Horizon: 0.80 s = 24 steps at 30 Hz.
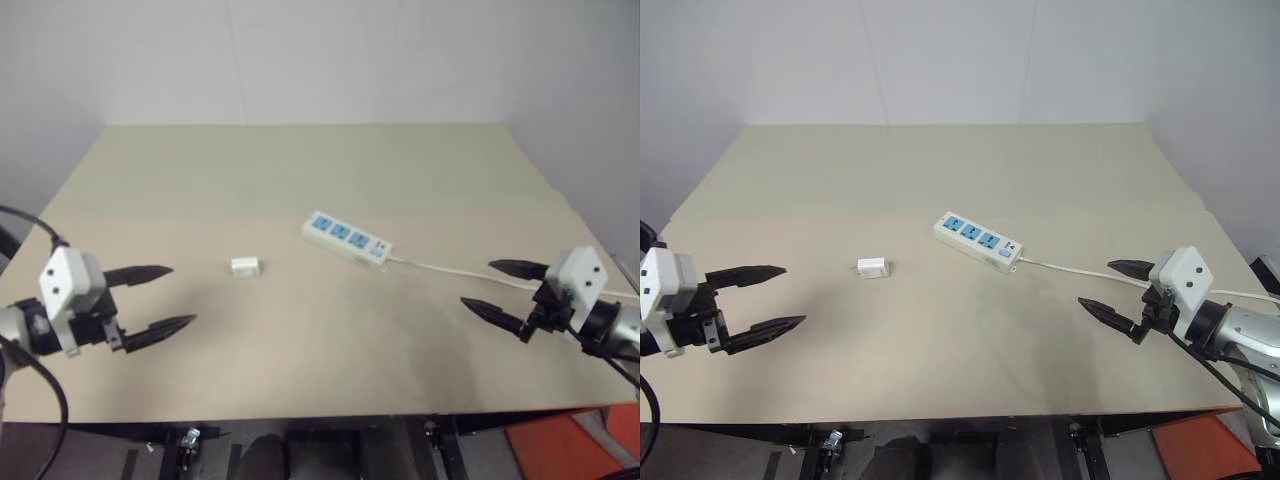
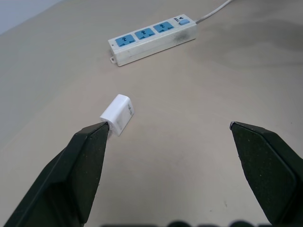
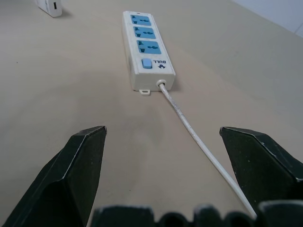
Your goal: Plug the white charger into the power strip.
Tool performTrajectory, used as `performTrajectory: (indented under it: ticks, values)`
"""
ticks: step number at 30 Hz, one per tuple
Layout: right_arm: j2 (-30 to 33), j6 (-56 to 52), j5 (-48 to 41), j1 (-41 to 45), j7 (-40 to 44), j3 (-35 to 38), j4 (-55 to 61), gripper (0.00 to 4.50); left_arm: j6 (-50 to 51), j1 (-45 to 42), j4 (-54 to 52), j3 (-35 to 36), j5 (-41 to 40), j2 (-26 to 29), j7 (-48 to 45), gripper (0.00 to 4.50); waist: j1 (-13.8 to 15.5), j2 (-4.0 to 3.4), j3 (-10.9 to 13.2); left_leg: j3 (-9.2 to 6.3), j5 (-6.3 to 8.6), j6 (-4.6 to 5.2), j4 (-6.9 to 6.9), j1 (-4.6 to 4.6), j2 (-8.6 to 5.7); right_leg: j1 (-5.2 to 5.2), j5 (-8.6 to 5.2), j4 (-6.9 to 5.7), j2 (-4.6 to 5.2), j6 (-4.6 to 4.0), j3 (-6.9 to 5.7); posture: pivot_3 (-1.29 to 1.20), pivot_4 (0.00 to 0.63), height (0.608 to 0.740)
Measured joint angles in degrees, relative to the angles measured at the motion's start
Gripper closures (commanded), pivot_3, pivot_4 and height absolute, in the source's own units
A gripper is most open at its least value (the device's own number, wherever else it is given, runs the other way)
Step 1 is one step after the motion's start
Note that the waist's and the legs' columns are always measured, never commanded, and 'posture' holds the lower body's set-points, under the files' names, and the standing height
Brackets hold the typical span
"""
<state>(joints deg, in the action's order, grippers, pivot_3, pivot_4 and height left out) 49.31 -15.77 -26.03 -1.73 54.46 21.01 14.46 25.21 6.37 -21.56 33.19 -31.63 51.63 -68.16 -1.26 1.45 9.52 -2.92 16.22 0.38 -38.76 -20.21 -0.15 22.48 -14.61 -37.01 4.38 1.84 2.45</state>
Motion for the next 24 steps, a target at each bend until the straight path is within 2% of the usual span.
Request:
performTrajectory:
  ticks: [18,21,24]
  values:
    - [0.0,-0.7,0.1,-0.1,-0.8,0.0,0.9,0.00,-1.2,-1.1,1.1,-1.3,-0.1,0.4,0.0,0.03,0.1,-0.01,0.0,0.00,0.02,0.01,0.04,-0.02,0.00,0.00,0.00,0.08,0.00,0.00,0.00,0.00,0.150,0.740]
    - [-0.1,-0.7,0.1,1.3,-0.8,-0.2,0.9,0.00,-1.4,-2.0,1.4,-2.5,-0.1,0.7,-0.2,0.03,0.1,-0.01,0.0,0.00,0.02,0.01,0.04,-0.02,0.01,0.00,0.00,0.09,-0.01,0.00,-0.01,0.00,0.150,0.740]
    - [-0.6,-0.6,0.4,4.6,-0.8,-2.4,-0.4,0.00,-2.8,-6.2,4.9,-6.2,0.6,3.5,-2.2,0.03,0.1,-0.01,0.0,0.04,0.02,0.01,0.03,-0.01,-0.01,0.00,0.00,0.08,-0.03,0.00,-0.03,0.00,0.150,0.740]
